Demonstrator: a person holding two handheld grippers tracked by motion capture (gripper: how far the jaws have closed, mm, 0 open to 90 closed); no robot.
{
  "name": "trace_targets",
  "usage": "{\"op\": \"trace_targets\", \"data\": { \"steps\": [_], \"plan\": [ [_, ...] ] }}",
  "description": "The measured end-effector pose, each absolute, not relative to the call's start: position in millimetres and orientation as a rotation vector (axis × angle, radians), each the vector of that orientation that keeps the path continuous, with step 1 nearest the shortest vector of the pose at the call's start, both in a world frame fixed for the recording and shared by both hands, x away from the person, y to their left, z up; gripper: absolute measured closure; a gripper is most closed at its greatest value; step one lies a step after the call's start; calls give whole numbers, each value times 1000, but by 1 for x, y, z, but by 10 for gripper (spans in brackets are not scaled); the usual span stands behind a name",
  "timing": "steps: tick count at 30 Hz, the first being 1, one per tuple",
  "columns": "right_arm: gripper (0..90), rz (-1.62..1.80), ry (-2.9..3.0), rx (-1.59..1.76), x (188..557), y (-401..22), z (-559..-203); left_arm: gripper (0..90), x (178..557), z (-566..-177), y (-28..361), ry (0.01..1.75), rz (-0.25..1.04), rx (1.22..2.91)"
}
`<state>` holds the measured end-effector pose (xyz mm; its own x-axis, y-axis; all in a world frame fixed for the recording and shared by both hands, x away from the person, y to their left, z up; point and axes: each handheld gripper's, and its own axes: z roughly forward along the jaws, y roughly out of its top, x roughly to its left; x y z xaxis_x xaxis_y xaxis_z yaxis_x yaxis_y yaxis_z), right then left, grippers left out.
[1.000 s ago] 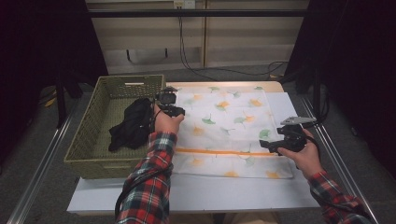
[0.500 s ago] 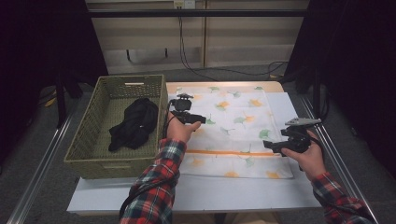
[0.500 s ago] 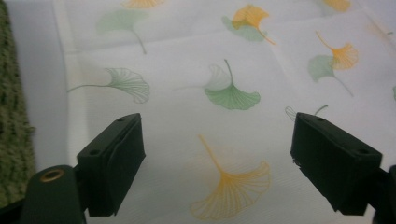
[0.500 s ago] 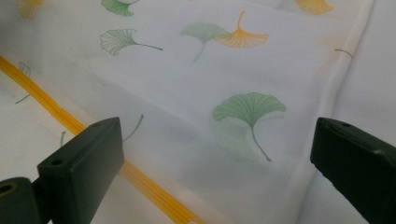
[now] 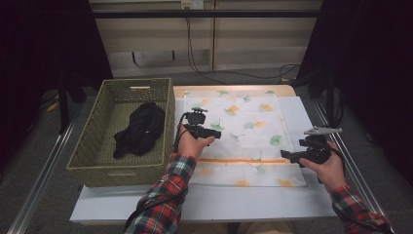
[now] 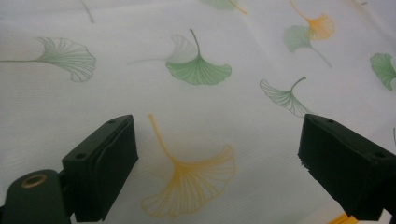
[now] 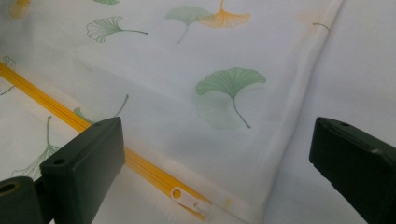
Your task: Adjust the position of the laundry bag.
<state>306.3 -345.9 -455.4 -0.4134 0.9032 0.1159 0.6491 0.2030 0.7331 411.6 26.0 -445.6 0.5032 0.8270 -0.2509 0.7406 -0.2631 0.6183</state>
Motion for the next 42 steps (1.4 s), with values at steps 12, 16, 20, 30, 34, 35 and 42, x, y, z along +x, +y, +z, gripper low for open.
{"op": "trace_targets", "data": {
  "steps": [12,16,20,30,34,35,42],
  "plan": [
    [74,1043,2096,1552,289,-366,-458,98,404,-451,19,1207,122,2092],
    [105,1029,2087,1580,282,-371,-460,93,401,-455,15,1180,103,2118],
    [135,1018,2086,1586,281,-372,-460,93,398,-453,12,1160,122,2131],
    [261,1027,2115,1570,277,-371,-464,86,398,-452,17,1169,109,2111],
    [352,1030,2125,1580,275,-373,-467,85,397,-451,16,1156,113,2122],
    [361,1022,2120,1585,275,-373,-468,85,397,-451,16,1154,112,2124],
    [424,1010,2123,1622,274,-376,-473,85,395,-455,11,1141,96,2157]
  ]
}}
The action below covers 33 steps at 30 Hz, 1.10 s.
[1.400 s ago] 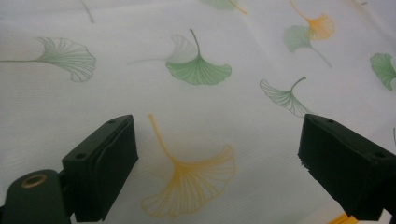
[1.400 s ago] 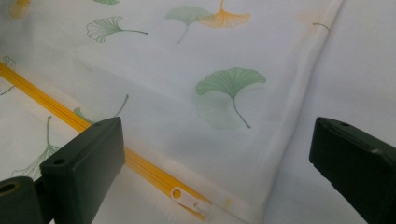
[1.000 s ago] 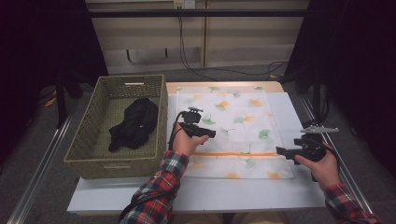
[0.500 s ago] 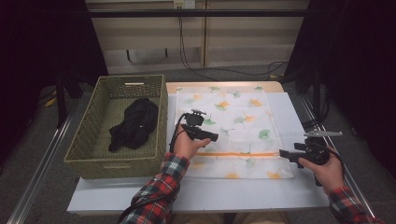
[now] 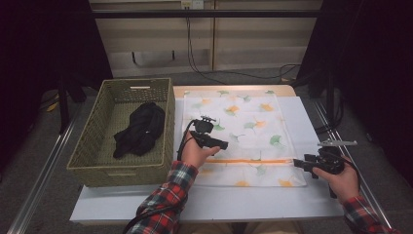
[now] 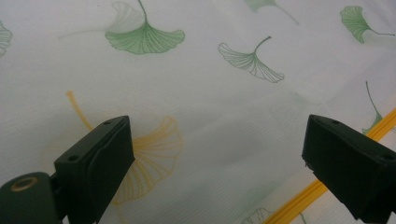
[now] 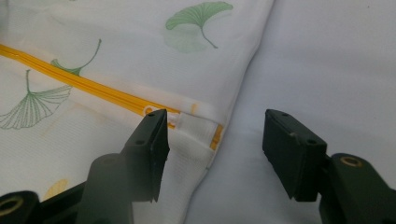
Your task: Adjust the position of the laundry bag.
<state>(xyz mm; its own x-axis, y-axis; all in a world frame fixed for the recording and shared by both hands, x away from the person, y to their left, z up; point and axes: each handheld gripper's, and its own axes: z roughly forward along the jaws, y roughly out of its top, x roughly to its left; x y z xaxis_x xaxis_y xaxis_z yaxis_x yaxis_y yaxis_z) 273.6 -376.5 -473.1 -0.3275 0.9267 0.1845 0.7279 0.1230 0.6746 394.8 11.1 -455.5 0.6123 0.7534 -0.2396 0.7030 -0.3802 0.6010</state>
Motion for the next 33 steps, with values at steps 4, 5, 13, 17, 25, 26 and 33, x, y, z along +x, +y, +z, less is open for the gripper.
{"op": "trace_targets", "data": {
  "steps": [4,5,13,17,25,26,33],
  "plan": [
    [466,1006,2137,1612,275,-375,-476,85,395,-455,10,1140,98,2151],
    [476,1000,2139,1602,275,-374,-476,85,395,-455,11,1144,94,2146],
    [593,930,2150,1557,274,-366,-476,85,393,-451,12,1143,111,2141],
    [733,886,2169,1527,274,-365,-475,87,393,-450,12,1147,119,2129],
    [843,886,2179,1572,275,-364,-474,87,392,-450,10,1128,117,2147],
    [849,885,2177,1567,276,-364,-474,88,391,-450,10,1129,118,2146],
    [864,906,2188,1614,278,-365,-472,88,392,-449,6,1107,104,2153]
  ]
}}
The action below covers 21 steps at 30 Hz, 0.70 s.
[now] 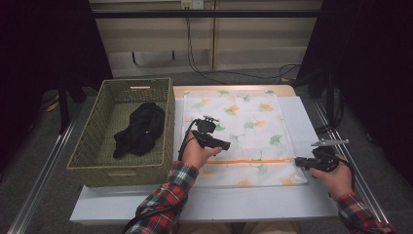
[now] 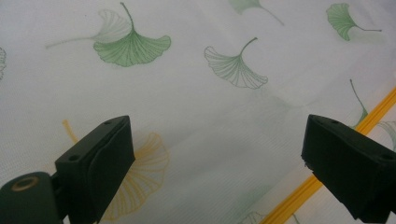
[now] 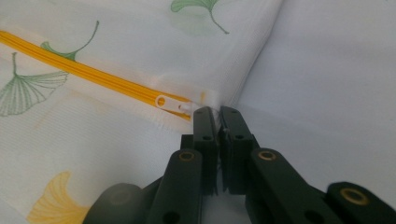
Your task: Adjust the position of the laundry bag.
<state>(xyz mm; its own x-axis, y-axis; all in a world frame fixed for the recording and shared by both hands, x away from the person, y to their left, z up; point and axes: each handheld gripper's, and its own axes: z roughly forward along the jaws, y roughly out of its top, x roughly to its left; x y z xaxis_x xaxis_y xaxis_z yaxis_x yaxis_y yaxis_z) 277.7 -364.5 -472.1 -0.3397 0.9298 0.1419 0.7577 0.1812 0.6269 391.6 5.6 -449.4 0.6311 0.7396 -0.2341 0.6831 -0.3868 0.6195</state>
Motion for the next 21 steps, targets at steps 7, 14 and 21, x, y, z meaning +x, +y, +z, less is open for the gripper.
{"op": "trace_targets", "data": {
  "steps": [7,14,21],
  "plan": [
    [865,1015,2156,1686,280,-371,-467,88,391,-445,5,1094,98,2142],
    [867,1106,2144,1705,283,-373,-461,88,385,-447,1,1078,70,2154],
    [869,1179,2137,1734,286,-374,-457,88,381,-446,-1,1073,58,2154]
  ]
}}
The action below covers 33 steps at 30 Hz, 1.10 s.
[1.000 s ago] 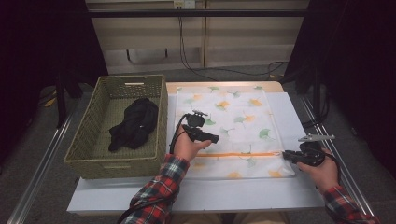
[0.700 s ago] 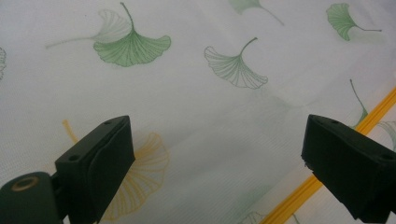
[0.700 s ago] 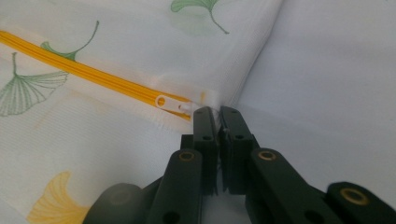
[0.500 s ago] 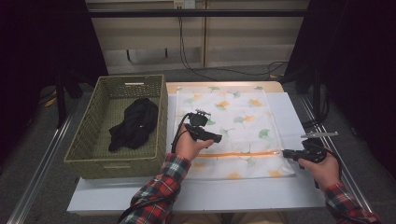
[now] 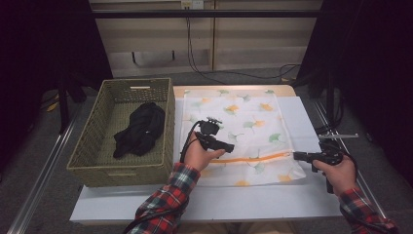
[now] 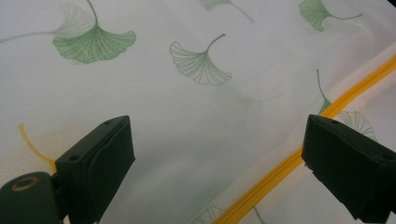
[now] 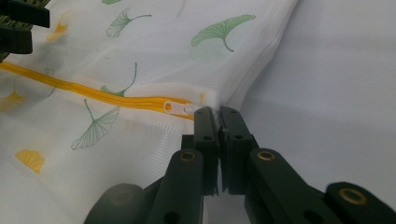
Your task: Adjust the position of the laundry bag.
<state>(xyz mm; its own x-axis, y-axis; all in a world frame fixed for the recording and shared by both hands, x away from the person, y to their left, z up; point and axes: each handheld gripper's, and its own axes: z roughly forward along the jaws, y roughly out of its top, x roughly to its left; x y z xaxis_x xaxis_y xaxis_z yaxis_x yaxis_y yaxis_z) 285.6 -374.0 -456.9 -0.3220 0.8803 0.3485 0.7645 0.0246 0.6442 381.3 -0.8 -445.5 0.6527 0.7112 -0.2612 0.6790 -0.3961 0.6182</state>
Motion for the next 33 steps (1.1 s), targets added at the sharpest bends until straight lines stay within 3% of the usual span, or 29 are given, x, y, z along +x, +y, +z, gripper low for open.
{"op": "trace_targets", "data": {
  "steps": [33],
  "plan": [
    [869,1310,2150,1788,293,-368,-448,88,368,-445,-21,982,-48,2189]
  ]
}}
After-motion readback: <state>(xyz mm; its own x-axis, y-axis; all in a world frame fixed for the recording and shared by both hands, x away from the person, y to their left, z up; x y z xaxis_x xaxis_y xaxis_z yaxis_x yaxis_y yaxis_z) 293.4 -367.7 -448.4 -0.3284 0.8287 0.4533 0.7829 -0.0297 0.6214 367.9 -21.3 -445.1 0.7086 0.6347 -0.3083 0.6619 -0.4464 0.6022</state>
